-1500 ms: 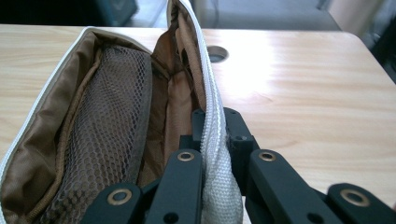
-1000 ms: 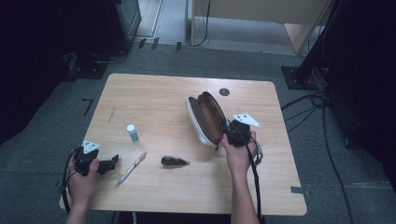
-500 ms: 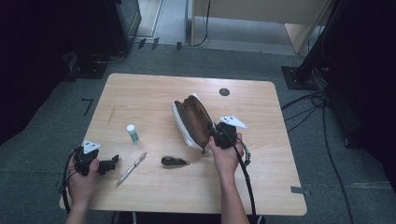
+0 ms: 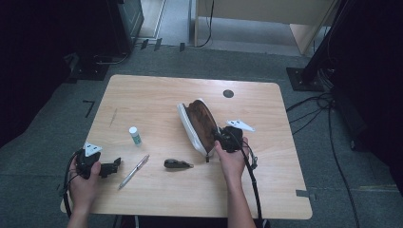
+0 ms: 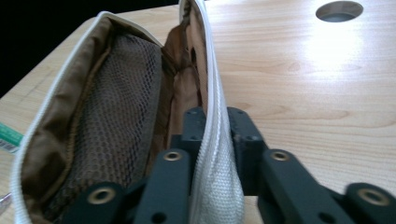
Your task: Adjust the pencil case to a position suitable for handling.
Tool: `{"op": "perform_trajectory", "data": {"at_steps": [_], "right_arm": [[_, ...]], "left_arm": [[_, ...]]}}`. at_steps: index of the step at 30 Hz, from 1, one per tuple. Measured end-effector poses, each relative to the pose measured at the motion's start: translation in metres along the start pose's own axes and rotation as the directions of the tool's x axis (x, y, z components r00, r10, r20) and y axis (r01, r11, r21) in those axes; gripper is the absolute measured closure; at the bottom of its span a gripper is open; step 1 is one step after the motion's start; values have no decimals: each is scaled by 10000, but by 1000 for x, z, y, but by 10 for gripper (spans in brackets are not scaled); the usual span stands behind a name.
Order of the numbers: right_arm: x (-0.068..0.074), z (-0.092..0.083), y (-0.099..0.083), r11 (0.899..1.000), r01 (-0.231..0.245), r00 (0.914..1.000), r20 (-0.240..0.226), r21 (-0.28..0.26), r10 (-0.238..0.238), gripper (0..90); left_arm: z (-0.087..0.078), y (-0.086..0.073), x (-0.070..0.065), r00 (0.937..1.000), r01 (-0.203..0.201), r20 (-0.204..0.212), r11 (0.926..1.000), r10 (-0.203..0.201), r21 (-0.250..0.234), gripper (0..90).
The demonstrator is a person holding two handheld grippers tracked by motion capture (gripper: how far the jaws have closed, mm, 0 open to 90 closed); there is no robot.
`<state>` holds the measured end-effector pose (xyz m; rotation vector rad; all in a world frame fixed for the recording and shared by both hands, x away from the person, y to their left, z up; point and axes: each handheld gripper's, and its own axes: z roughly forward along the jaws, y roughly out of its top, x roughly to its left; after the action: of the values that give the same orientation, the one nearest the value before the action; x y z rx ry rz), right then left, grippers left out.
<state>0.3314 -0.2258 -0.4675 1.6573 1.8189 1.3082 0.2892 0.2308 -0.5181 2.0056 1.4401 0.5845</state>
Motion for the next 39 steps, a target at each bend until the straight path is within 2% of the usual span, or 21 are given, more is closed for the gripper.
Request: {"op": "perform_trajectory", "data": {"at_steps": [2, 5, 6, 8, 14, 19, 23, 26, 33, 39], "right_arm": [[-1, -6, 4, 9999, 51, 10000, -19, -157, -51, 658], [-2, -10, 6, 9998, 119, 9999, 50, -188, -118, 617], [-1, -15, 7, 9994, 261, 9996, 112, -227, -258, 569], [0, -18, 8, 9993, 294, 9995, 123, -222, -291, 550], [7, -36, 9, 9950, 958, 9954, -19, -270, -958, 457], [15, -54, 5, 9890, 1445, 9892, -196, -326, -1452, 429], [19, -60, 0, 9863, 1632, 9861, -273, -247, -1638, 417], [21, -65, -8, 9841, 1756, 9825, -582, -252, -1768, 416], [21, -64, -18, 9819, 1890, 9789, -780, -79, -1890, 408], [24, -63, -26, 9781, 2080, 9717, -1131, -70, -2074, 403]], "left_arm": [[0, 0, 0, 10000, -2, 0, 10000, 2, 2, 17], [0, 0, 0, 10000, -1, 1, 10000, 1, 0, 17], [0, 0, 0, 10000, -3, 1, 10000, 3, 3, 17], [0, 0, 0, 10000, -1, 0, 10000, 1, 2, 17], [0, 0, 0, 10000, 0, 0, 10000, 0, 1, 17], [0, 0, 0, 10000, -2, 1, 10000, 2, 2, 17], [0, 0, 0, 10000, -3, 2, 10000, 3, 2, 17], [0, 0, 0, 10000, -1, 11, 10000, 1, -3, 17], [-1, -1, -1, 10000, -16, 43, 10000, 16, 3, 17], [-2, -2, 0, 9998, 93, 197, 9999, -92, -70, 17]]}}
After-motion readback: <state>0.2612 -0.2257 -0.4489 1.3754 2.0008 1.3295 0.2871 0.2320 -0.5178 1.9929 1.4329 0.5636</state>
